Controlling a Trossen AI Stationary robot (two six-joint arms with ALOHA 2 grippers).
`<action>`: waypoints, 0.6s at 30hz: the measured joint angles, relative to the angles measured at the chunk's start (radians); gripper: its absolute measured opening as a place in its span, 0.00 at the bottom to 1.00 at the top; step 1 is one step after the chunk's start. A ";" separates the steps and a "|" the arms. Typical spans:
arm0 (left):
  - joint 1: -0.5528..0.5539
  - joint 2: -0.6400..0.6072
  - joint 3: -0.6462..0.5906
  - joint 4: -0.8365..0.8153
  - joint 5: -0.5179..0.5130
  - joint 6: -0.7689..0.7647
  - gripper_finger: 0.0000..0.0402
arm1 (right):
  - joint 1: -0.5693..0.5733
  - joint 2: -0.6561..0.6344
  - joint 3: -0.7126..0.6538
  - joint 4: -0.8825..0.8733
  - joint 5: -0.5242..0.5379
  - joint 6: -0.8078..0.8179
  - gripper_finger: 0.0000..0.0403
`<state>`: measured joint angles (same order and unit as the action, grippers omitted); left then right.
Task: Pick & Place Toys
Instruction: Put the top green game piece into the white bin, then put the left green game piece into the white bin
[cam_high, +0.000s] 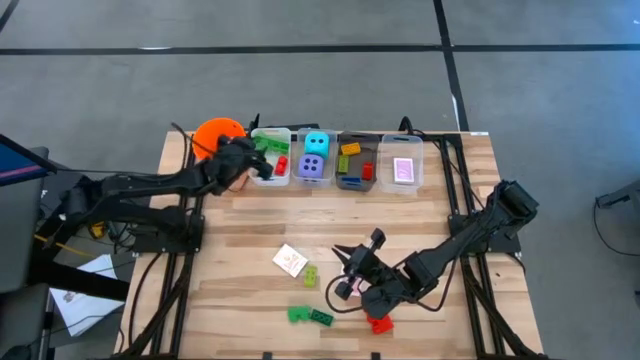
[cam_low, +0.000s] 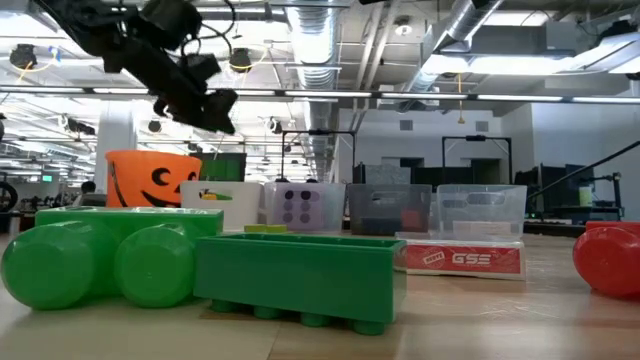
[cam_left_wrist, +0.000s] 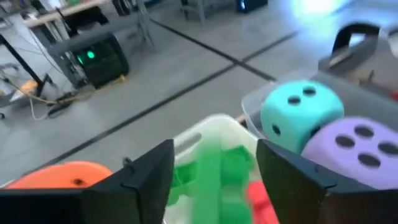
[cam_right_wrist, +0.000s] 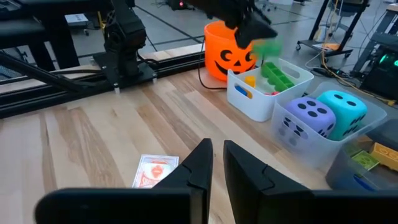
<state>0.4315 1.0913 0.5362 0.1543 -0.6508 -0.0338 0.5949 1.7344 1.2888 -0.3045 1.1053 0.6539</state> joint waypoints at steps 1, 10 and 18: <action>0.005 0.018 0.000 0.001 0.015 0.000 0.58 | 0.000 0.000 0.000 -0.001 0.000 0.000 0.09; -0.012 0.110 0.000 0.007 0.285 -0.082 0.71 | 0.019 0.000 0.000 -0.009 0.020 -0.037 0.09; -0.141 0.110 0.000 0.115 0.914 -0.235 0.72 | 0.120 -0.039 0.000 -0.002 0.205 -0.130 0.09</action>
<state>0.2904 1.2018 0.5362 0.2689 0.2635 -0.2685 0.7152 1.6958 1.2892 -0.3060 1.3107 0.5235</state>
